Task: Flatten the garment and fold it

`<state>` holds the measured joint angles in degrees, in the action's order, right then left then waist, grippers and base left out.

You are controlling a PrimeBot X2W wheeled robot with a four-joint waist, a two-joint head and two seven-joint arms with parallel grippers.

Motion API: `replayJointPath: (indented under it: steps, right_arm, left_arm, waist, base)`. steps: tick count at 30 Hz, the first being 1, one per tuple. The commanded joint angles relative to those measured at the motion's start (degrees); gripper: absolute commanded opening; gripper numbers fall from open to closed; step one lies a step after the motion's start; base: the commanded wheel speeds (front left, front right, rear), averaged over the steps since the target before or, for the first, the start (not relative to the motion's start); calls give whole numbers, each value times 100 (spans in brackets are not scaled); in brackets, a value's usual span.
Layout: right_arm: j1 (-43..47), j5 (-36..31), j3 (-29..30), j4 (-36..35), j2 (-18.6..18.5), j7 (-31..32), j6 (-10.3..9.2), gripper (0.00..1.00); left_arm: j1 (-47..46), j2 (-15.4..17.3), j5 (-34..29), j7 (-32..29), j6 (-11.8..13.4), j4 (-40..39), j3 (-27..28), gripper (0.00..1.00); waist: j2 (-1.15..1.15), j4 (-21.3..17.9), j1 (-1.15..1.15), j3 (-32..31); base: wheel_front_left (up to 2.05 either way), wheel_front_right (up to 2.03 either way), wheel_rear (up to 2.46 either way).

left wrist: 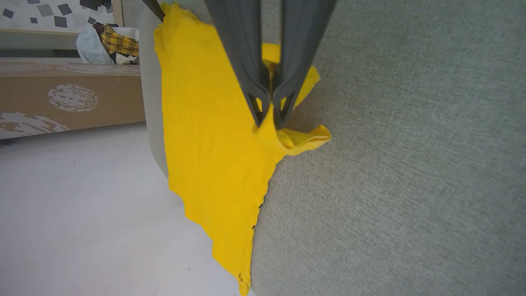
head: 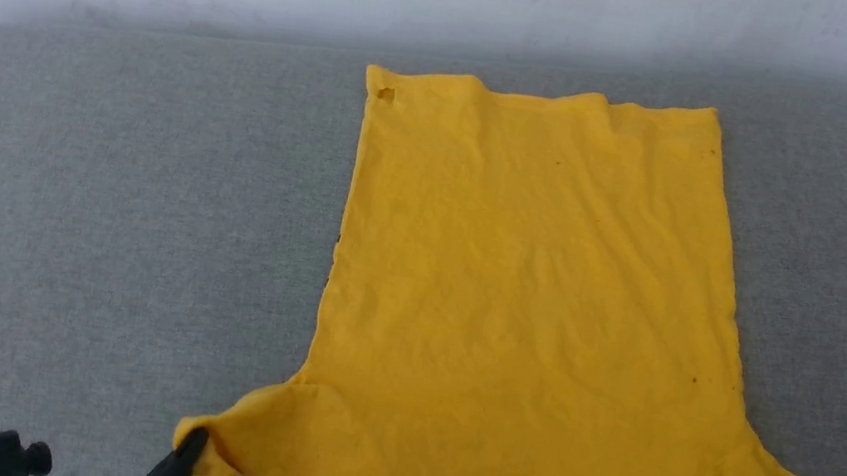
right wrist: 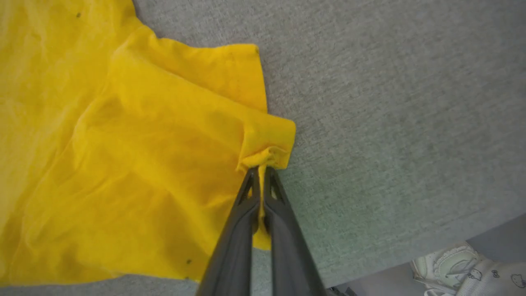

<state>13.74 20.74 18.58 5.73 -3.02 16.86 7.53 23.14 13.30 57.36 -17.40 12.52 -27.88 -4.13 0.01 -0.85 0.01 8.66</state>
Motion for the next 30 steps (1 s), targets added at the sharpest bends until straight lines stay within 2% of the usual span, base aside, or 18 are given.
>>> replayJointPath:
  steps: [1,2,3,4,5,7,9,13,16,18,20,23,26,30]
  right_arm:
    - [-96,-73,-30,146,14,-61,-4,0]
    - [-125,-87,-34,282,14,-93,-4,0]
    - [-147,-87,-21,390,14,-124,-4,24]
    - [-161,-81,-11,455,14,-140,-4,75]
    - [-168,-57,2,472,14,-131,-4,100]
    - [-188,-8,94,300,14,-120,-4,100]
    - [-232,83,191,-160,14,-24,-4,100]
    - [-564,207,353,-1749,-10,473,-4,100]
    - [-1162,103,484,-2871,-318,964,-4,100]
    - [-1772,55,516,-3222,-588,1252,-4,100]
    - [-2444,51,399,-3248,-854,1550,-4,100]
    - [-3523,-76,185,-2890,-1226,1876,-4,100]
    - [-4528,-233,-69,-2219,-1380,1984,-4,100]
    - [-5591,-519,-184,-1061,-1374,2040,-4,100]
  left_arm:
    - [-109,38,-59,-19,34,19,-33,0]
    - [-134,38,-78,-24,40,21,-56,0]
    - [-151,38,-95,-28,44,20,-76,0]
    - [-161,36,-108,-28,46,17,-92,0]
    - [-167,36,-121,-27,44,14,-110,0]
    - [-182,26,-141,-21,35,14,-149,0]
    - [-181,13,-153,2,28,18,-163,0]
    - [-144,7,-192,68,6,-19,-163,0]
    - [-171,4,-222,102,-27,-66,-188,0]
    - [-227,0,-241,112,-56,-83,-224,0]
    - [-294,-14,-253,122,-78,-79,-258,0]
    - [-420,-37,-278,139,-122,-60,-322,0]
    - [-553,-78,-292,166,-173,-34,-388,0]
    - [-757,-126,-346,191,-246,30,-515,0]
  waist:
    - [-1,53,-1,48]
    - [-1,64,-1,57]
    - [-1,74,-1,67]
    - [-1,82,-1,75]
    - [-1,96,-1,85]
    - [-1,149,-1,103]
    - [-1,201,-1,115]
    - [-1,304,-1,179]
    - [-1,395,-1,308]
    - [-1,468,-1,429]
    - [-1,534,-1,571]
    - [-1,653,-1,820]
    - [-1,744,-1,1125]
    - [-1,876,-1,1532]
  base:
    - [0,0,0]
    - [0,0,0]
    - [0,0,0]
    - [0,0,0]
    - [0,0,0]
    - [0,0,0]
    - [0,0,0]
    - [0,0,0]
    - [0,0,0]
    - [0,0,0]
    - [0,0,0]
    - [0,0,0]
    - [0,0,0]
    - [0,0,0]
